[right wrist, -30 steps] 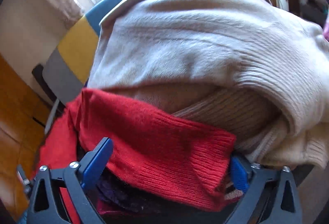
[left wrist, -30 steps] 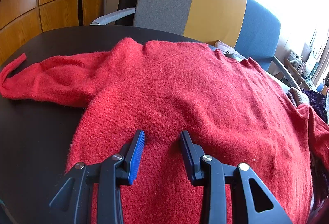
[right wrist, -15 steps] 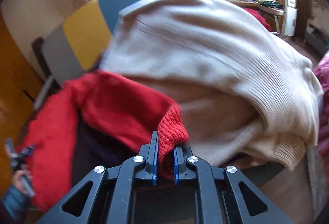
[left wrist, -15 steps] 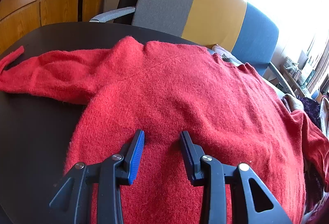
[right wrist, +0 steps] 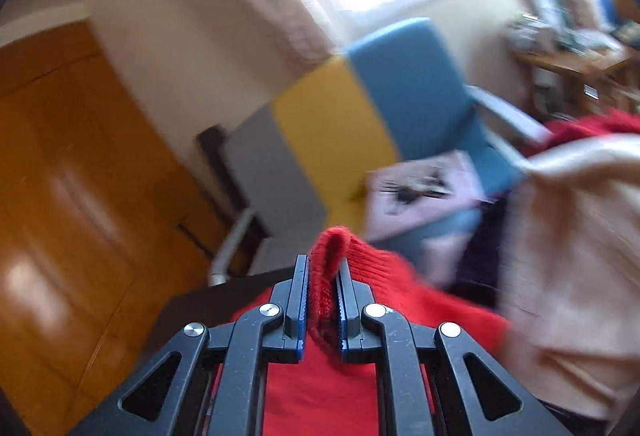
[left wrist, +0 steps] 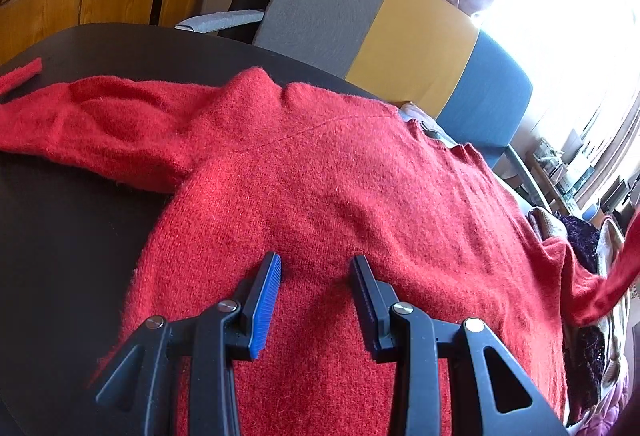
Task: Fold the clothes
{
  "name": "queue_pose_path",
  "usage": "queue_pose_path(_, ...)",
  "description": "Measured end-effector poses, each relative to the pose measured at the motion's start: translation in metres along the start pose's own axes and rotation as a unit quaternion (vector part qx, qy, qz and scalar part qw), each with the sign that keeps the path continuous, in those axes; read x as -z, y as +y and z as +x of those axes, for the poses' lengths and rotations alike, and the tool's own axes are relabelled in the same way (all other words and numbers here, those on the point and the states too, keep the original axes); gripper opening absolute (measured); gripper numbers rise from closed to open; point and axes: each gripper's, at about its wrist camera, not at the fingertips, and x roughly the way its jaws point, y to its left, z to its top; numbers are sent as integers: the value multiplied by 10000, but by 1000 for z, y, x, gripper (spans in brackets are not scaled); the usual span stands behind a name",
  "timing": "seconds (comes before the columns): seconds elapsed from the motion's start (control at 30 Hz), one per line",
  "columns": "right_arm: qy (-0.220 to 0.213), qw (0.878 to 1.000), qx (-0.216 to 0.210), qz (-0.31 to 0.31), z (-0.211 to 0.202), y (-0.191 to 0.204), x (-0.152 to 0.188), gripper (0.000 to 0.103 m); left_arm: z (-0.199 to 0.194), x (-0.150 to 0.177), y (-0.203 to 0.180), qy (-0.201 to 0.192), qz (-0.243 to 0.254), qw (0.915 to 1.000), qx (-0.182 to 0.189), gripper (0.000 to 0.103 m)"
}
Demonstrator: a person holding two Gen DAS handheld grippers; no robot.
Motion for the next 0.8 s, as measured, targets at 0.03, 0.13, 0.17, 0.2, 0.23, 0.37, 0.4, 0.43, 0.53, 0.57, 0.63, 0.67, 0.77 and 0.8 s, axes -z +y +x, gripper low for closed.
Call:
queue_pose_path(0.03, 70, 9998, -141, -134, 15, 19, -2, 12, 0, 0, 1, -6, -25, 10000, 26, 36)
queue_pose_path(0.13, 337, 9960, -573, -602, 68, 81, -2, 12, 0, 0, 3, -27, -105, 9999, 108, 36)
queue_pose_path(0.17, 428, 9939, -697, -733, 83, 99, 0, 12, 0, 0, 4, -33, -127, 9998, 132, 36)
queue_pose_path(0.2, 521, 9920, -794, -833, 96, 114, 3, 12, 0, 0, 5, -38, -149, 9998, 156, 36)
queue_pose_path(0.23, 634, 9895, -902, -934, 109, 127, 8, 12, 0, 0, 6, -43, -167, 9997, 178, 36)
queue_pose_path(0.37, 1172, 9755, -1312, -1322, 162, 177, 38, 13, 2, 0, 8, -56, -239, 9993, 266, 36)
queue_pose_path(0.4, 1266, 9742, -1258, -1378, 172, 182, 45, 22, 2, 0, 9, -59, -256, 9992, 288, 36)
queue_pose_path(0.43, 1378, 9727, -1229, -1408, 183, 185, 53, 40, 2, 0, 10, -61, -268, 9991, 307, 36)
queue_pose_path(0.53, 1559, 9723, -1210, -1255, 200, 170, 72, 52, 2, 0, 12, -73, -331, 9987, 380, 36)
queue_pose_path(0.57, 1595, 9728, -1186, -1189, 203, 162, 78, 53, 2, 0, 13, -76, -341, 9986, 392, 36)
queue_pose_path(0.63, 1688, 9746, -1036, -1049, 200, 136, 91, 55, 2, 0, 13, -84, -358, 9985, 411, 36)
queue_pose_path(0.67, 1753, 9752, -910, -995, 198, 120, 100, 55, 2, 0, 14, -88, -375, 9983, 430, 36)
queue_pose_path(0.77, 2003, 9750, -327, -900, 191, 72, 137, 57, 2, 0, 15, -92, -411, 9980, 468, 36)
queue_pose_path(0.8, 2095, 9737, -83, -897, 188, 56, 151, 58, 3, -1, 15, -92, -425, 9979, 482, 36)
